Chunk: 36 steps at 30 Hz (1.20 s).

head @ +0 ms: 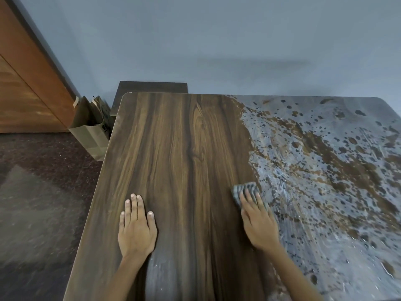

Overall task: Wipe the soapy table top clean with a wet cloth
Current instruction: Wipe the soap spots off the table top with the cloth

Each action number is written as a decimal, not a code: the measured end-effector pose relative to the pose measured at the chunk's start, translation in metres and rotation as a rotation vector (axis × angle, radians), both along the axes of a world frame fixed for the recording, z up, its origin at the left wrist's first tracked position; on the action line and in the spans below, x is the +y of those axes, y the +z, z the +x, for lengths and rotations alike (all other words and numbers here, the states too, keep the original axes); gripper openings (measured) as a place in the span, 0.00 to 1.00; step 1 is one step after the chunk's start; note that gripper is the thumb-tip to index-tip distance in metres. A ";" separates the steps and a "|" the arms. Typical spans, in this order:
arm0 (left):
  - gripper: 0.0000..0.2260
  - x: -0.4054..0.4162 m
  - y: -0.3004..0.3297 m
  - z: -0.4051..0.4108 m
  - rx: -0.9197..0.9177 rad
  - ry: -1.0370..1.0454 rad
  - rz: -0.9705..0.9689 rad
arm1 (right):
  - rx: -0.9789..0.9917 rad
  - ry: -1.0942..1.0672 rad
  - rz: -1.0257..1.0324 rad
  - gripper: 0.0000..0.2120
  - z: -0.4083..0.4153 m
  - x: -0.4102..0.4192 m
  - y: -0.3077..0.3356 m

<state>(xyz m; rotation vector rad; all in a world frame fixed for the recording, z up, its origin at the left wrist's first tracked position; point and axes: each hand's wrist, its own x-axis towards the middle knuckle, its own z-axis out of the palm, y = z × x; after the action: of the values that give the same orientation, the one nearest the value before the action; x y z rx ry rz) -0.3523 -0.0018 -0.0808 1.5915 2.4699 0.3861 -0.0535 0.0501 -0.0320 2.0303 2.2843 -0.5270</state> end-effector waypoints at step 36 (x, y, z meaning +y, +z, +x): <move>0.23 -0.177 0.014 0.163 -0.231 -0.163 -0.066 | 0.157 0.283 0.085 0.24 0.067 -0.205 -0.020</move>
<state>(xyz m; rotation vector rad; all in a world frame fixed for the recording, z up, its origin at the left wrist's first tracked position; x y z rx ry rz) -0.1897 -0.1787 -0.0666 1.6081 2.1449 0.4313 0.0136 -0.1547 -0.0523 1.7075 2.6694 -0.5960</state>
